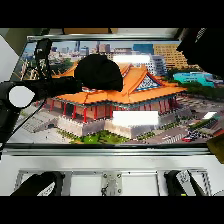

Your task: Fold the clothes and pants, and hang the long-sleeved shirts on hangers.

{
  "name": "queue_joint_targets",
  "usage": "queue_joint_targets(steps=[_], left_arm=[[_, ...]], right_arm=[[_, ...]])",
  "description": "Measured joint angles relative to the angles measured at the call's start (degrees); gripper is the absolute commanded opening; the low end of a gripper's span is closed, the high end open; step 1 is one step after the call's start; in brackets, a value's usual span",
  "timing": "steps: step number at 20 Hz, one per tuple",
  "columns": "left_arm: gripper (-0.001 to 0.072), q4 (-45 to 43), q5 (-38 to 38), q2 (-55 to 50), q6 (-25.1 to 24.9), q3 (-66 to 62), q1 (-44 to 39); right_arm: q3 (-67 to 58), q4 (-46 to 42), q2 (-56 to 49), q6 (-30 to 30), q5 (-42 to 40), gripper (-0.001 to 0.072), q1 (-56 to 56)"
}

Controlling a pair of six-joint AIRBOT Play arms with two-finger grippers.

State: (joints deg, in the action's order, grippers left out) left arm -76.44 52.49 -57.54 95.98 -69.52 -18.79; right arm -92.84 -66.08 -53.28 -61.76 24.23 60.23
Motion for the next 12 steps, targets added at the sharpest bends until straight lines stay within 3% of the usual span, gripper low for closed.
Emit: queue_joint_targets(steps=[12], left_arm=[[0.0015,0.02,0.02,0.00,-0.07,0.00,0.00]], right_arm=[[-0.09,-0.17,2.86,-3.04,-2.23,0.0006,0.00]])
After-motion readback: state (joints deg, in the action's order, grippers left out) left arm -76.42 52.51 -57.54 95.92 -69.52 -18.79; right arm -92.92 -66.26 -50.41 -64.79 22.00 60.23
